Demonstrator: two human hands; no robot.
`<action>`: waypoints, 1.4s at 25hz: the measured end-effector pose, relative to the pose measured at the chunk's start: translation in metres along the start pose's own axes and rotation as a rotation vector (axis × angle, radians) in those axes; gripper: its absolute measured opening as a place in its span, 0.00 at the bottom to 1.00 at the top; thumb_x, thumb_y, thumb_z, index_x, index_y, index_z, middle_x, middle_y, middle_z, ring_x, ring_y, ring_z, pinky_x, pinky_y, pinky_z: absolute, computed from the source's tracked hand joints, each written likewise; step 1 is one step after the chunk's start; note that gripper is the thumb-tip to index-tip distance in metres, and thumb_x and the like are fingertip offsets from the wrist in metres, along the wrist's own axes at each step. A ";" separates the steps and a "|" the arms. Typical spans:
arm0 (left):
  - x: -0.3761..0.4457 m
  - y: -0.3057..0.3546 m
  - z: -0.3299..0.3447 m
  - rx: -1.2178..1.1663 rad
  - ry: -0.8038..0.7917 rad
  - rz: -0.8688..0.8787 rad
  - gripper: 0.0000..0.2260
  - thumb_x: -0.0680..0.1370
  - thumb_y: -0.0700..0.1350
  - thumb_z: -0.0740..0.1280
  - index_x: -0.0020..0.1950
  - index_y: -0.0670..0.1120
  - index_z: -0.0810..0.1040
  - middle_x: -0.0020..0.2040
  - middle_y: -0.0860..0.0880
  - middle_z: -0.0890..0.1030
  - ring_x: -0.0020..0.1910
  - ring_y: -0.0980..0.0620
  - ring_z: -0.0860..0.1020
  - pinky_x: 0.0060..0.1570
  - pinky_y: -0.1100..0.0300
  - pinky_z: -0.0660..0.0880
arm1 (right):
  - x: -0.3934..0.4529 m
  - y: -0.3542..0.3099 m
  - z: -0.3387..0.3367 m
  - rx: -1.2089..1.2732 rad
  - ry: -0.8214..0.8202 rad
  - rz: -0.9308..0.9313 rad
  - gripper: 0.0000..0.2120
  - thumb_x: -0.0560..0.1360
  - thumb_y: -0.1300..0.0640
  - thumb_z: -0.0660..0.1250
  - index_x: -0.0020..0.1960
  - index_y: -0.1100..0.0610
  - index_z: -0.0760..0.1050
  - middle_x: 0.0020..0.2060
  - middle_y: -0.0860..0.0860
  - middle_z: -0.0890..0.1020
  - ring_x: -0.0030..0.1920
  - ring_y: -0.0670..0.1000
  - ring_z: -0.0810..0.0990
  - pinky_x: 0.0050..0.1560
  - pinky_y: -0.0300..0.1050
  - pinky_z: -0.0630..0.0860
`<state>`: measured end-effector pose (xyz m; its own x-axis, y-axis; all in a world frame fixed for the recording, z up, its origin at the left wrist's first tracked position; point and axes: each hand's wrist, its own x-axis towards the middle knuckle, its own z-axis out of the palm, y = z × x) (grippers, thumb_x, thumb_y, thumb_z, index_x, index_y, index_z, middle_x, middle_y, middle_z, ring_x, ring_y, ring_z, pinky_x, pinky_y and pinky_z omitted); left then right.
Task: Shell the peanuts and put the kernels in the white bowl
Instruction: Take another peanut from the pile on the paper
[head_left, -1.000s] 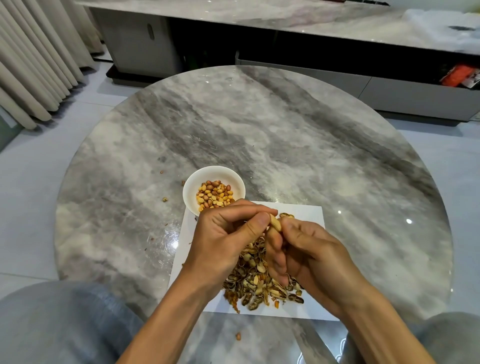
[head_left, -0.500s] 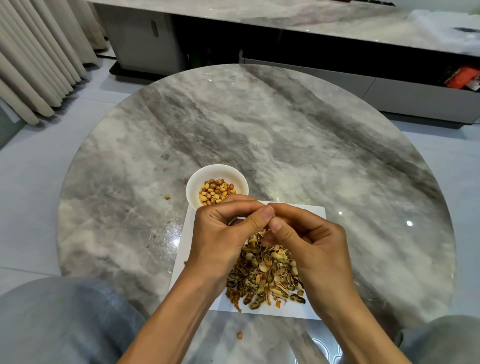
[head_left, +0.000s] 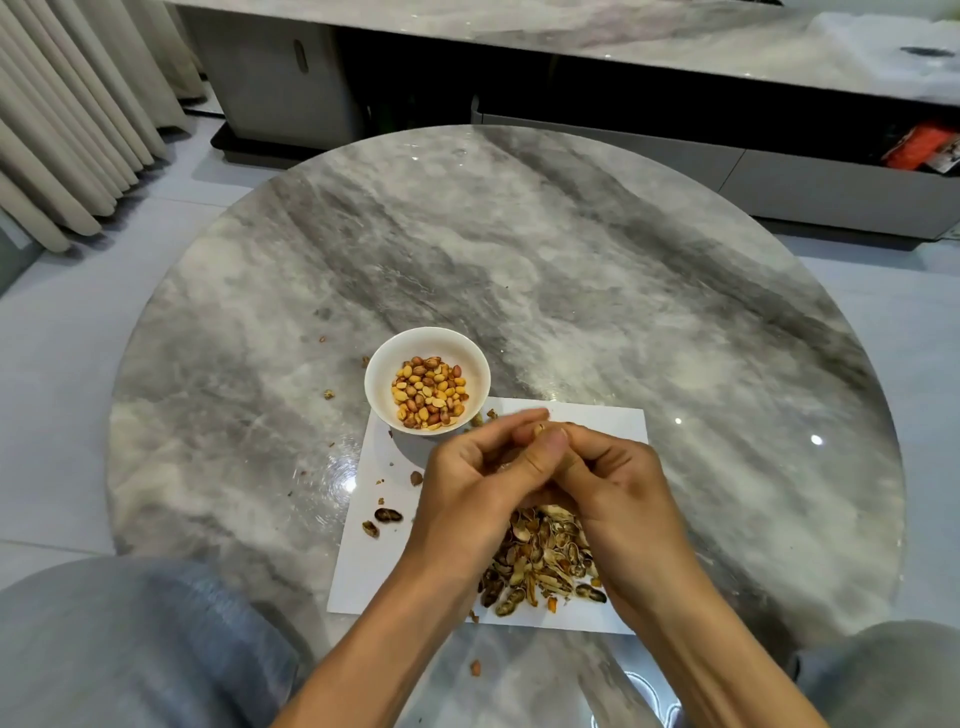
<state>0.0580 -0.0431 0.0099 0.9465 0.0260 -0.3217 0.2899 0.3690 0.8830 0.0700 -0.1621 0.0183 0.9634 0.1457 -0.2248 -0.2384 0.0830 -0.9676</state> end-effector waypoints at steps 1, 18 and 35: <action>-0.001 -0.002 0.001 0.021 -0.031 -0.012 0.13 0.73 0.50 0.75 0.54 0.46 0.85 0.50 0.45 0.86 0.52 0.50 0.84 0.53 0.59 0.79 | -0.002 0.000 0.002 -0.016 0.024 -0.022 0.13 0.79 0.63 0.65 0.46 0.53 0.87 0.41 0.56 0.87 0.45 0.55 0.86 0.50 0.48 0.81; 0.012 0.009 -0.029 0.510 0.210 -0.003 0.05 0.77 0.47 0.71 0.46 0.57 0.85 0.47 0.61 0.85 0.48 0.65 0.80 0.57 0.56 0.77 | 0.019 0.020 -0.030 -0.772 0.116 0.078 0.20 0.77 0.51 0.72 0.67 0.53 0.78 0.55 0.48 0.85 0.46 0.42 0.82 0.48 0.37 0.78; 0.005 -0.015 -0.020 1.365 -0.090 0.046 0.04 0.76 0.51 0.72 0.48 0.53 0.85 0.45 0.54 0.84 0.45 0.52 0.82 0.44 0.57 0.79 | -0.011 0.049 -0.071 -1.163 -0.053 0.185 0.09 0.74 0.49 0.75 0.52 0.48 0.79 0.36 0.44 0.76 0.40 0.48 0.76 0.36 0.44 0.69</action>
<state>0.0558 -0.0296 -0.0123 0.9497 -0.0660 -0.3062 0.1167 -0.8327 0.5414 0.0562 -0.2291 -0.0352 0.9132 0.1041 -0.3939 -0.0926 -0.8885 -0.4495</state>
